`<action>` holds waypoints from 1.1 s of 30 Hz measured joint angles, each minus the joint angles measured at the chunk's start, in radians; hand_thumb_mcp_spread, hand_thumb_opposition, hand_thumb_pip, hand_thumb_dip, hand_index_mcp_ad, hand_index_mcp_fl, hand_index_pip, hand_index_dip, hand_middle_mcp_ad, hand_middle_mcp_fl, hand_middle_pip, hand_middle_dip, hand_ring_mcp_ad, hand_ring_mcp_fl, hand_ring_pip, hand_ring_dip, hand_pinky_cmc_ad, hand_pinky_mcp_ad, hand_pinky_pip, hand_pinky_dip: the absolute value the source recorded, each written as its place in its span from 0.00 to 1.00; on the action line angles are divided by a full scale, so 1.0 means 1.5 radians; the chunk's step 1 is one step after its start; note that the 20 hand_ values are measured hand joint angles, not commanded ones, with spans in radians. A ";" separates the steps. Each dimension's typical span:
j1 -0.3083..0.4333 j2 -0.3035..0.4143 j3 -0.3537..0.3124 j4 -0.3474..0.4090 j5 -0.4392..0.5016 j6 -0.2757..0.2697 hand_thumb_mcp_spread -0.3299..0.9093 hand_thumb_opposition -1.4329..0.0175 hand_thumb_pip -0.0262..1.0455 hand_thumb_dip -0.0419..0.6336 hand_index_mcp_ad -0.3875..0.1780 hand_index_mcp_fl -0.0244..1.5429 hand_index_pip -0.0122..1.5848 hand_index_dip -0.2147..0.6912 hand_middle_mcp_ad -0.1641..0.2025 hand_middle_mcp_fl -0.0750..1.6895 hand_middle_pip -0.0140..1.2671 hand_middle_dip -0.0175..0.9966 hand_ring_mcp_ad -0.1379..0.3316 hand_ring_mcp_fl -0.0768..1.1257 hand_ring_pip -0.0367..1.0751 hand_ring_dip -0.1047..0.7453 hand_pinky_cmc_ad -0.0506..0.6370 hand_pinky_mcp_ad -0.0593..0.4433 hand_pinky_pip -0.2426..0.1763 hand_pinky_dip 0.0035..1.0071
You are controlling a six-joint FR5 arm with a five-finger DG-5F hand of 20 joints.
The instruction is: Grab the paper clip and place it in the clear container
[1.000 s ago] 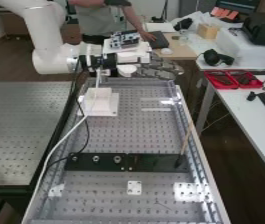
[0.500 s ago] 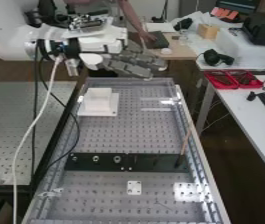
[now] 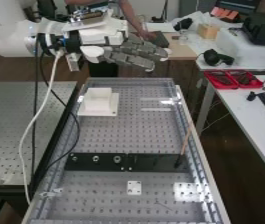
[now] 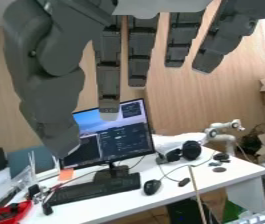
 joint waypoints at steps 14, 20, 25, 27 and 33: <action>-0.002 0.013 -0.010 0.003 0.008 0.002 0.63 0.42 0.44 0.44 0.52 0.41 0.20 0.53 0.43 0.21 0.10 0.17 0.54 0.12 0.12 0.15 0.55 0.49 0.62 0.15; -0.006 0.029 -0.004 -0.009 -0.003 0.006 0.63 0.42 0.43 0.44 0.52 0.41 0.19 0.55 0.43 0.21 0.10 0.17 0.54 0.12 0.12 0.15 0.55 0.49 0.62 0.15; -0.013 0.045 0.011 -0.037 -0.017 0.020 0.63 0.42 0.42 0.44 0.52 0.41 0.17 0.55 0.43 0.21 0.10 0.17 0.54 0.12 0.12 0.15 0.55 0.49 0.62 0.15; -0.015 0.051 0.015 -0.044 -0.020 0.022 0.63 0.42 0.42 0.44 0.52 0.41 0.17 0.55 0.43 0.21 0.10 0.17 0.54 0.12 0.12 0.15 0.55 0.49 0.62 0.15; -0.015 0.057 0.021 -0.059 -0.022 0.009 0.63 0.43 0.41 0.44 0.52 0.42 0.15 0.57 0.43 0.21 0.10 0.17 0.54 0.12 0.12 0.15 0.55 0.49 0.62 0.15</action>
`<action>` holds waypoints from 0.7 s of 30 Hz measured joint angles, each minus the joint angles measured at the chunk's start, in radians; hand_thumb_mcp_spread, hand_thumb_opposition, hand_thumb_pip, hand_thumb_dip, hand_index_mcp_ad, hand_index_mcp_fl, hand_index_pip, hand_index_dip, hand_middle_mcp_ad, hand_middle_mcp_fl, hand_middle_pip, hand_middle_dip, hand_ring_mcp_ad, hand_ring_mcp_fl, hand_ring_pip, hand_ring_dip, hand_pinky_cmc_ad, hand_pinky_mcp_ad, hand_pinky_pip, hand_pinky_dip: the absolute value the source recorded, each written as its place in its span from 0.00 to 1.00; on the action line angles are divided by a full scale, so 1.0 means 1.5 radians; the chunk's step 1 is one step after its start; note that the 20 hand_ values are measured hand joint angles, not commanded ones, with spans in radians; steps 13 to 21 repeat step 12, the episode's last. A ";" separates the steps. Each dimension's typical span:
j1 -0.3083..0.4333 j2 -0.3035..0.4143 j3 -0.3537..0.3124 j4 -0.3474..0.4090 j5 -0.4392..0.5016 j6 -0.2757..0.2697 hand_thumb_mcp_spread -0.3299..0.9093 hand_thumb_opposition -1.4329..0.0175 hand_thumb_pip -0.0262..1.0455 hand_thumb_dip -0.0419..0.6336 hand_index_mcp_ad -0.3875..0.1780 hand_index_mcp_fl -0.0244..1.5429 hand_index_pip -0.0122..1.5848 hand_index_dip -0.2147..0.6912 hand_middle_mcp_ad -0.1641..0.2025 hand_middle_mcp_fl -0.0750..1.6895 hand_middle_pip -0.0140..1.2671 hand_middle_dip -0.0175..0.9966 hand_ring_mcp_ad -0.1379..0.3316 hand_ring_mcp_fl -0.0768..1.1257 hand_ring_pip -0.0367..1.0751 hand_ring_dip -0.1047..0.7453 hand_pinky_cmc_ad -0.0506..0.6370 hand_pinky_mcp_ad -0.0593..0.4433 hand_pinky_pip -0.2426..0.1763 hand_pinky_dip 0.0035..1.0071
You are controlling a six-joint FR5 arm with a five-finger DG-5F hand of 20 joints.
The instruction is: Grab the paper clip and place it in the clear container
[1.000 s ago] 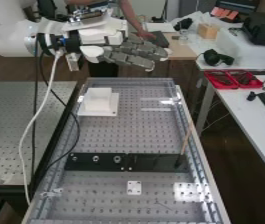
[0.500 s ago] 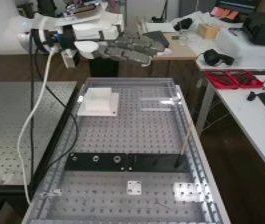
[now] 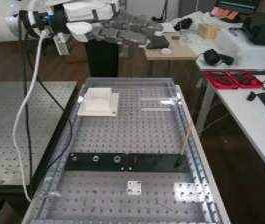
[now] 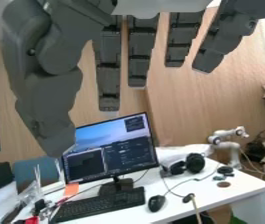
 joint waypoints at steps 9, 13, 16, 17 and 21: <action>0.005 0.003 -0.005 -0.006 -0.007 -0.014 0.63 0.43 0.37 0.44 0.52 0.42 0.09 0.60 0.43 0.21 0.10 0.17 0.54 0.12 0.12 0.15 0.55 0.49 0.62 0.15; 0.003 0.003 -0.004 -0.013 -0.016 -0.013 0.63 0.43 0.37 0.44 0.52 0.43 0.08 0.62 0.43 0.21 0.10 0.17 0.54 0.12 0.12 0.15 0.55 0.49 0.62 0.15; 0.003 0.003 -0.004 -0.013 -0.016 -0.013 0.63 0.43 0.37 0.44 0.52 0.43 0.08 0.62 0.43 0.21 0.10 0.17 0.54 0.12 0.12 0.15 0.55 0.49 0.62 0.15; 0.003 0.003 -0.004 -0.013 -0.016 -0.013 0.63 0.43 0.37 0.44 0.52 0.43 0.08 0.62 0.43 0.21 0.10 0.17 0.54 0.12 0.12 0.15 0.55 0.49 0.62 0.15; 0.003 0.003 -0.004 -0.013 -0.016 -0.013 0.63 0.43 0.37 0.44 0.52 0.43 0.08 0.62 0.43 0.21 0.10 0.17 0.54 0.12 0.12 0.15 0.55 0.49 0.62 0.15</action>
